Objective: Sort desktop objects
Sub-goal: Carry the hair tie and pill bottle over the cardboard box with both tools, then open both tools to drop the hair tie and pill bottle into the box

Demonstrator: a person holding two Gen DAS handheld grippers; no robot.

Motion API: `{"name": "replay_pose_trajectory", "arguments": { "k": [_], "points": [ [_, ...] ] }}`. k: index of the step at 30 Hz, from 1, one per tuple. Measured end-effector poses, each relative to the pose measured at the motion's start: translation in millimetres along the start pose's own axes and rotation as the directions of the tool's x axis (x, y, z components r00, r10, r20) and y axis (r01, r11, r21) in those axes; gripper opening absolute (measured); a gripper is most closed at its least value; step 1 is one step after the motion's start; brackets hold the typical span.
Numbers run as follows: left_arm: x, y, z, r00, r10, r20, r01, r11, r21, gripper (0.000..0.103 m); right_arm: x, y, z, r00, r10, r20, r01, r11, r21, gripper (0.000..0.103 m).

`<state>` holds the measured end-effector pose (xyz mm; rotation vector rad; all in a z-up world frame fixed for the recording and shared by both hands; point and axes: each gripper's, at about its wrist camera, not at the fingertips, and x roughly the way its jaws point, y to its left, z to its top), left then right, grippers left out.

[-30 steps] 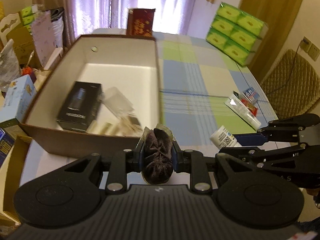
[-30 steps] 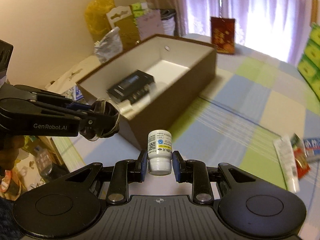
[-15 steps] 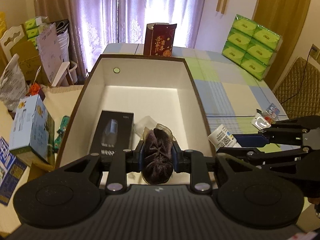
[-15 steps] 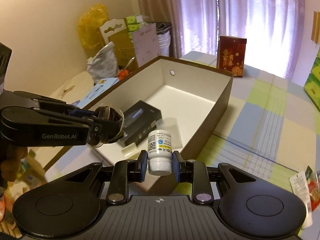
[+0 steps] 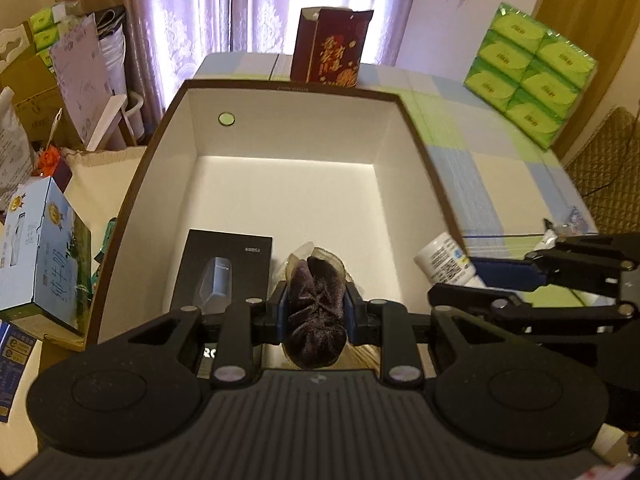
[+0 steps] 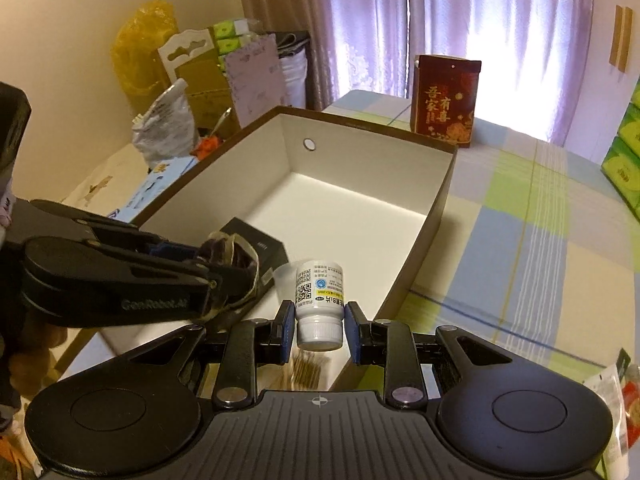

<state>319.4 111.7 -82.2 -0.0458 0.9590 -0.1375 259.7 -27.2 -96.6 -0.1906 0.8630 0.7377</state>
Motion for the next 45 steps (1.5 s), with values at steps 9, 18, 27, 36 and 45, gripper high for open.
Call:
{"name": "replay_pose_trajectory", "arguments": {
  "k": [9,18,27,36,45],
  "points": [
    [39.9,9.1,6.0,0.996,0.003,-0.086,-0.004,1.000,-0.013,0.028,20.7,-10.1,10.2,1.000,-0.007,-0.018,0.007,1.000,0.003,0.024],
    [43.5,11.9,18.6,0.997,0.011,-0.077,-0.010,1.000,0.010,0.047,34.0,-14.4,15.4,0.999,-0.012,-0.033,0.011,1.000,-0.010,0.024],
    [45.9,19.1,25.7,0.997,0.031,-0.078,-0.031,1.000,0.004,0.050,49.8,-11.5,20.8,0.999,-0.037,-0.039,0.034,0.997,-0.070,0.024],
    [48.9,26.8,30.0,0.996,0.047,-0.082,-0.047,0.999,0.000,0.054,65.6,-9.9,22.8,0.996,-0.091,-0.011,0.088,0.985,-0.148,0.024],
    [48.8,29.6,27.4,0.994,0.054,-0.091,-0.054,0.999,0.001,0.065,61.3,-15.0,21.6,0.998,-0.054,-0.012,0.051,0.985,-0.162,0.027]
  ]
}}
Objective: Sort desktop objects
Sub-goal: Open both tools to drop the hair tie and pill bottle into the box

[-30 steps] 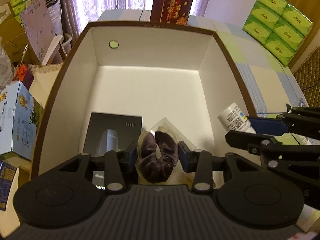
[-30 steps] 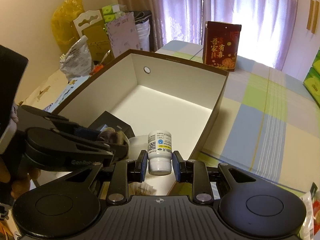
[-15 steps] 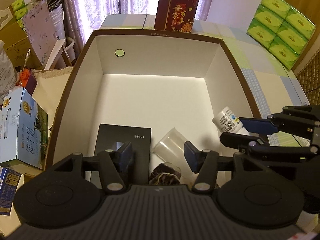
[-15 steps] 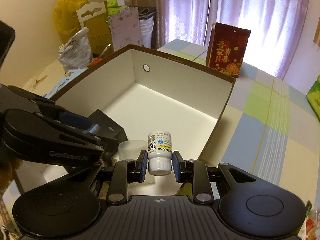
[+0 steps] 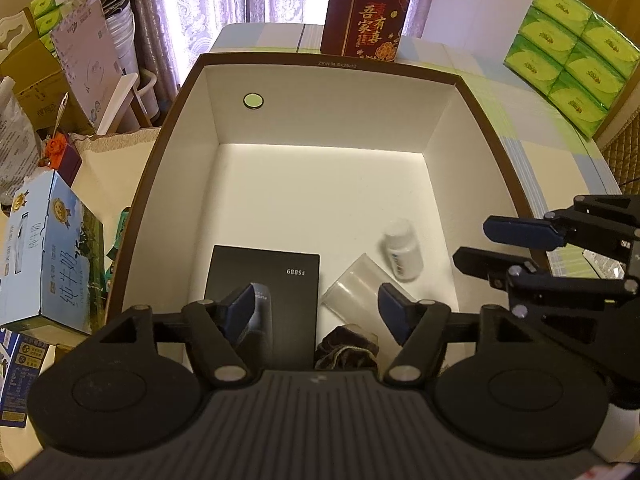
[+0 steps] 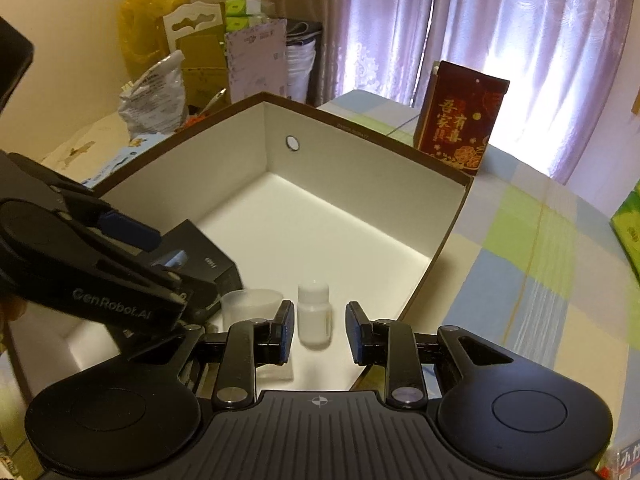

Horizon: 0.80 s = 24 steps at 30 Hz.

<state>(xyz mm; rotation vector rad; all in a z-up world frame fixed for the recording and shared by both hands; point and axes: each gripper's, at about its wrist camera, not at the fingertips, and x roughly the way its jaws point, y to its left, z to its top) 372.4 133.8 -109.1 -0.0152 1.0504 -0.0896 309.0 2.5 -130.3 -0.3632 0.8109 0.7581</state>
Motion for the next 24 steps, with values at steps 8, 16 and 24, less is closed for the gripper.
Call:
{"name": "replay_pose_trajectory", "arguments": {
  "k": [8,16,24],
  "points": [
    [-11.2,1.5,-7.0,1.000,0.008,-0.002,-0.008,1.000,-0.001,0.069,-8.5,7.5,-4.1,1.000,0.022,0.008,-0.022,1.000,-0.017,0.046],
    [-26.9,3.2,-13.3,0.999,0.039,0.015,-0.038,0.999,-0.006,0.078,-21.1,12.6,-6.7,0.999,0.036,0.020,-0.035,0.999,-0.007,0.062],
    [-44.2,0.9,-17.0,0.996,0.073,0.047,-0.073,0.997,-0.012,0.087,-38.3,17.9,-9.9,0.998,0.020,0.065,-0.021,1.000,0.013,0.094]
  ]
}}
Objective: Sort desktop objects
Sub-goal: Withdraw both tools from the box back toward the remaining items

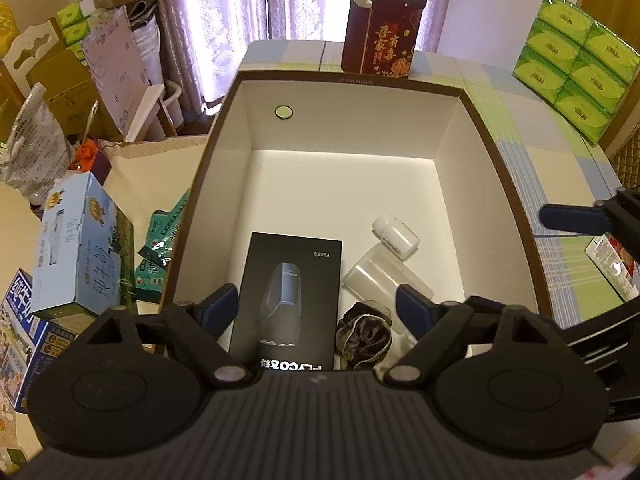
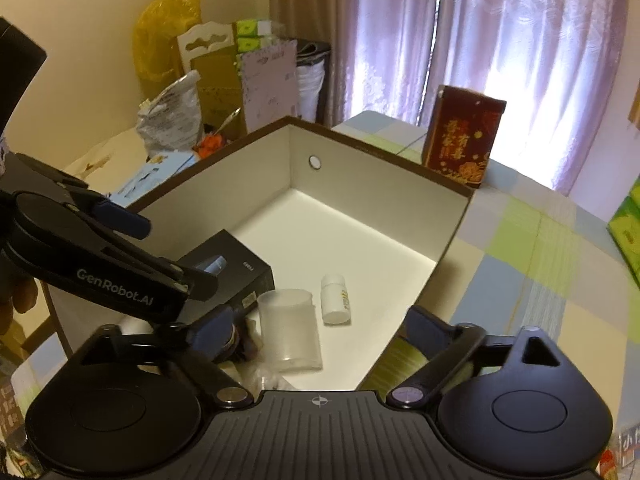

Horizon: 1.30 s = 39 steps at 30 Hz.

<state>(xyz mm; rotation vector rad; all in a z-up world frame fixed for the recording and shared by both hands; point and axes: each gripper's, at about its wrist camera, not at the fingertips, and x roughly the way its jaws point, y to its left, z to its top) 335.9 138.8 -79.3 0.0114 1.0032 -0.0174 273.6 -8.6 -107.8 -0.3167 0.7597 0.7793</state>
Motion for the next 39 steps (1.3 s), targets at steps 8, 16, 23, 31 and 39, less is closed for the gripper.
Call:
{"name": "replay_pose_trajectory", "arguments": {
  "k": [8,16,23,31,39],
  "points": [
    [-20.7,1.5,-6.0,0.998,0.044,0.036,-0.043,0.999,-0.021,0.094,-15.6,1.1,-6.1,1.000,-0.006,0.005,0.006,0.999,0.034,0.101],
    [-42.9,1.4,-15.5,0.996,0.070,0.061,-0.068,0.997,-0.039,0.095,-29.1,6.5,-12.5,1.000,0.009,0.000,-0.009,0.999,0.047,0.101],
    [-62.2,-2.6,-27.3,0.994,0.073,0.082,-0.069,0.996,-0.051,0.095,-43.2,10.7,-21.3,1.000,0.025,-0.005,-0.024,0.998,0.058,0.101],
    [-82.3,-7.2,-46.7,0.993,0.078,0.092,-0.072,0.995,-0.069,0.096,-61.5,20.0,-32.4,0.998,0.069,-0.007,-0.069,0.997,0.039,0.101],
    [-102.6,-10.8,-71.9,0.992,0.094,0.089,-0.085,0.991,-0.102,0.098,-76.6,29.4,-45.8,0.994,0.110,-0.021,-0.110,0.994,0.005,0.101]
  ]
}}
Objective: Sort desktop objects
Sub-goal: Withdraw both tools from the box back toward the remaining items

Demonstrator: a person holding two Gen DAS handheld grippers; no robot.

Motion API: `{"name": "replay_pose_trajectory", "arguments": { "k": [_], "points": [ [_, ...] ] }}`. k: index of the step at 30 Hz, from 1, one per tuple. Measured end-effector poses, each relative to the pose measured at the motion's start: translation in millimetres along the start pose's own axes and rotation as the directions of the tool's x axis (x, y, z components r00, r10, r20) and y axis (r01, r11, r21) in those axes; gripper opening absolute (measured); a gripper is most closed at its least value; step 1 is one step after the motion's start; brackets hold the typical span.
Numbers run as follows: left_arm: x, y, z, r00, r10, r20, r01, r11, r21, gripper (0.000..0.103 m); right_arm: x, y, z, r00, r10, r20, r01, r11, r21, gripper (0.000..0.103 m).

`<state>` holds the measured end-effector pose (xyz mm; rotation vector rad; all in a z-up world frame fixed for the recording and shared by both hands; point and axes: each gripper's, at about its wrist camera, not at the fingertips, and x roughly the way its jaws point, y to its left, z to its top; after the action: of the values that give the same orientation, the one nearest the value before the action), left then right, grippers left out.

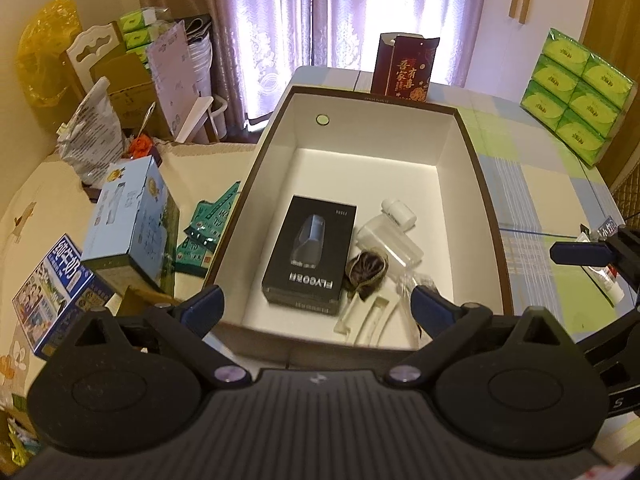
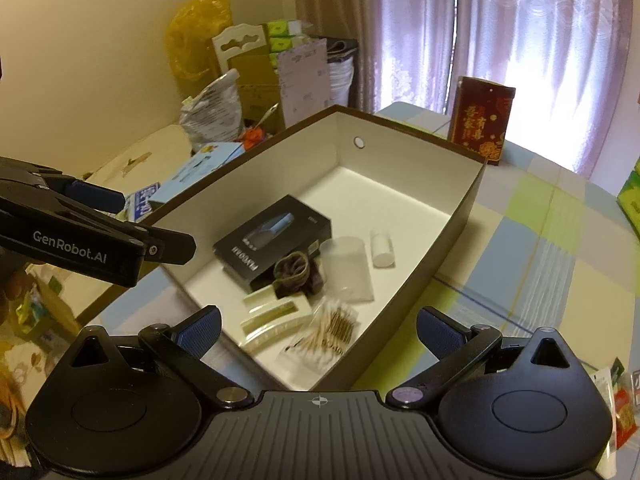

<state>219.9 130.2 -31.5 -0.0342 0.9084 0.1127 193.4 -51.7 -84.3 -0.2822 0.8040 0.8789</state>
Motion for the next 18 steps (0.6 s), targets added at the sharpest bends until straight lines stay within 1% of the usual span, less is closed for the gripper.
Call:
{"name": "replay_pose_trajectory", "arguments": {
  "k": [9,18],
  "points": [
    [-17.1,-10.1,-21.0,1.000,0.011,-0.010,-0.011,1.000,-0.022,0.098,-12.8,5.0,-15.0,0.999,0.039,-0.014,-0.039,0.999,-0.023,0.101],
    [-24.9,-17.6,-41.5,0.999,0.032,-0.035,-0.034,0.998,-0.051,0.098,-22.2,5.2,-30.8,0.996,0.081,-0.036,-0.082,0.996,-0.037,0.101]
  ]
}}
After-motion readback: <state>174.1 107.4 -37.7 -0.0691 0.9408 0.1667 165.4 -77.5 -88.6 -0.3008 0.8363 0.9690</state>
